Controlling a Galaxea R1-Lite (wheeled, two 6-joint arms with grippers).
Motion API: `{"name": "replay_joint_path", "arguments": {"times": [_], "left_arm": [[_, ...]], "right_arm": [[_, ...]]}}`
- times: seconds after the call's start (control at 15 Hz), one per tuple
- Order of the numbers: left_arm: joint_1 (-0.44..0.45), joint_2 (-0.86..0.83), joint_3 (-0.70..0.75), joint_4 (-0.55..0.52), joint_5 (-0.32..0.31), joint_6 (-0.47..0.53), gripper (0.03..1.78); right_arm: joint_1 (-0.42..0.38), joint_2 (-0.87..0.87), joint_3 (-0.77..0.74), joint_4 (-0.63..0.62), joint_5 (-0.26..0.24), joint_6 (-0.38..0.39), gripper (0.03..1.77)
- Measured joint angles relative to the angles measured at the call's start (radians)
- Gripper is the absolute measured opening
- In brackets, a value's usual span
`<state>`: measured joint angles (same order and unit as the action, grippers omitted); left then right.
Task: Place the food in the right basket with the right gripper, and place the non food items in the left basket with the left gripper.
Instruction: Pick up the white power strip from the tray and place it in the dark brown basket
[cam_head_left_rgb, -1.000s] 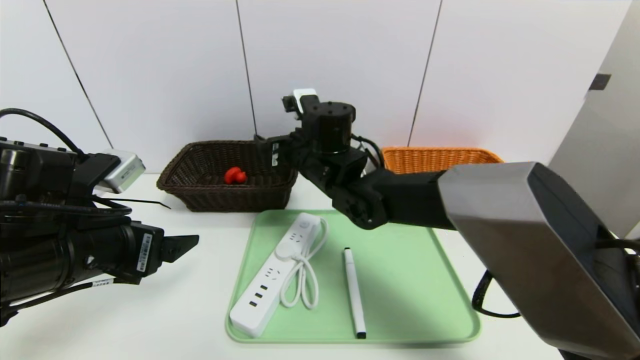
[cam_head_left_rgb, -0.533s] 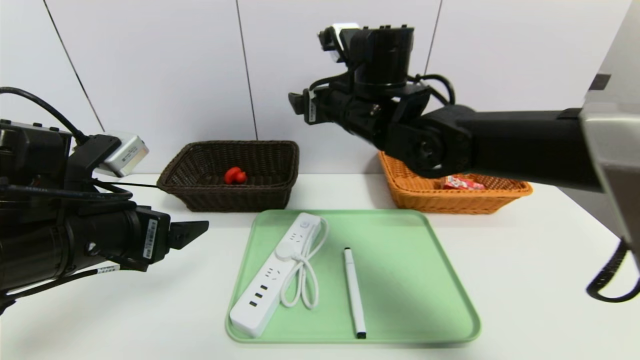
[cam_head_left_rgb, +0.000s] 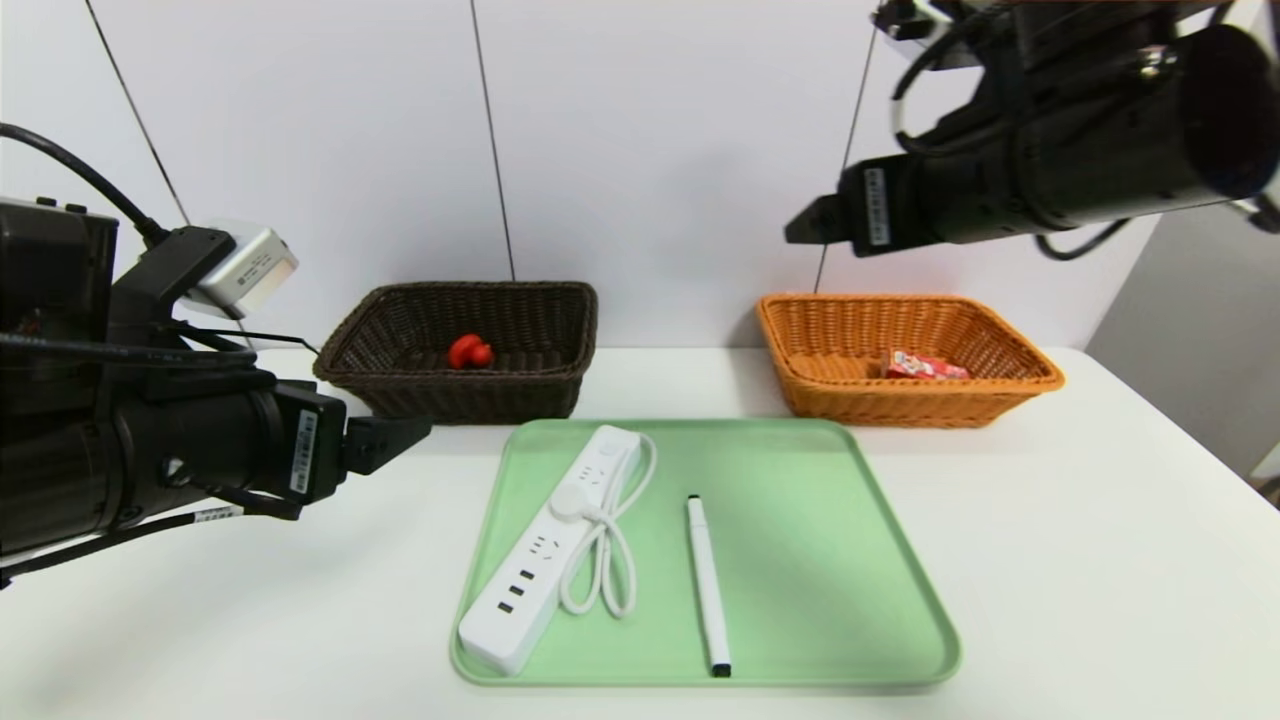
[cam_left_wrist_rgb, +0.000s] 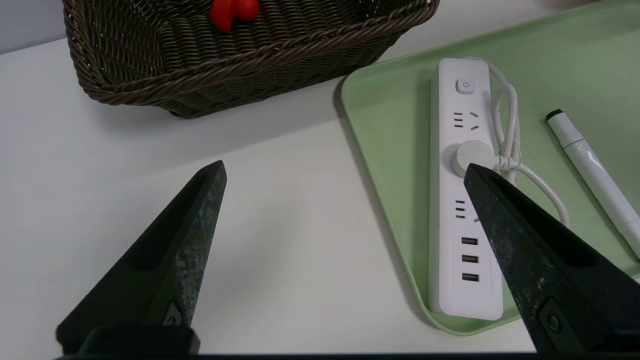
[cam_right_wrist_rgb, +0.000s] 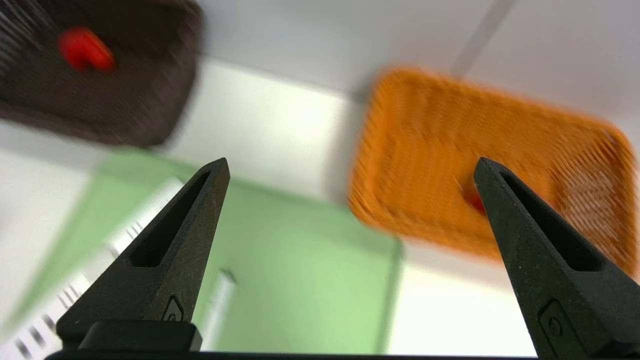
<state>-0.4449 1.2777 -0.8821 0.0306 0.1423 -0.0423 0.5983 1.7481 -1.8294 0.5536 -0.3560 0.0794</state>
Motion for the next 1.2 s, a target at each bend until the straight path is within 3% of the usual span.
{"name": "replay_joint_path", "arguments": {"times": [0.13, 0.2, 0.27, 0.47, 0.53, 0.6, 0.67, 0.73, 0.87, 0.93, 1.0, 1.2], "left_arm": [[-0.009, -0.003, -0.006, 0.018, -0.003, 0.001, 1.69], [-0.024, -0.005, -0.008, 0.022, -0.003, 0.000, 1.69], [-0.041, -0.006, -0.009, 0.021, -0.004, 0.001, 1.69], [-0.088, -0.008, -0.015, 0.020, -0.004, -0.002, 1.69], [-0.095, -0.008, -0.019, 0.020, -0.004, -0.003, 1.69], [-0.099, -0.008, -0.022, 0.022, -0.004, -0.004, 1.69], [-0.101, -0.007, -0.028, 0.025, -0.003, -0.006, 1.69], [-0.102, -0.006, -0.034, 0.036, 0.001, -0.009, 1.69], [-0.123, -0.002, -0.047, 0.078, 0.013, -0.026, 1.69], [-0.140, 0.001, -0.055, 0.099, 0.030, -0.044, 1.69], [-0.162, 0.006, -0.064, 0.117, 0.048, -0.061, 1.69], [-0.235, 0.036, -0.098, 0.180, 0.084, -0.100, 1.69]], "right_arm": [[-0.061, -0.080, 0.020, 0.174, 0.029, -0.028, 1.69], [-0.100, -0.108, 0.032, 0.234, 0.067, -0.042, 1.69], [-0.142, -0.128, 0.050, 0.270, 0.129, -0.051, 1.69], [-0.239, -0.183, 0.150, 0.280, 0.419, -0.061, 1.69], [-0.254, -0.204, 0.196, 0.270, 0.491, -0.060, 1.69], [-0.264, -0.227, 0.245, 0.246, 0.516, -0.060, 1.69], [-0.270, -0.250, 0.296, 0.207, 0.496, -0.059, 1.69], [-0.273, -0.267, 0.339, 0.173, 0.441, -0.060, 1.69], [-0.287, -0.311, 0.432, 0.114, 0.259, -0.061, 1.69], [-0.301, -0.341, 0.473, 0.105, 0.193, -0.059, 1.69], [-0.316, -0.372, 0.510, 0.102, 0.159, -0.058, 1.69], [-0.363, -0.484, 0.630, 0.099, 0.129, -0.057, 1.69]]}}
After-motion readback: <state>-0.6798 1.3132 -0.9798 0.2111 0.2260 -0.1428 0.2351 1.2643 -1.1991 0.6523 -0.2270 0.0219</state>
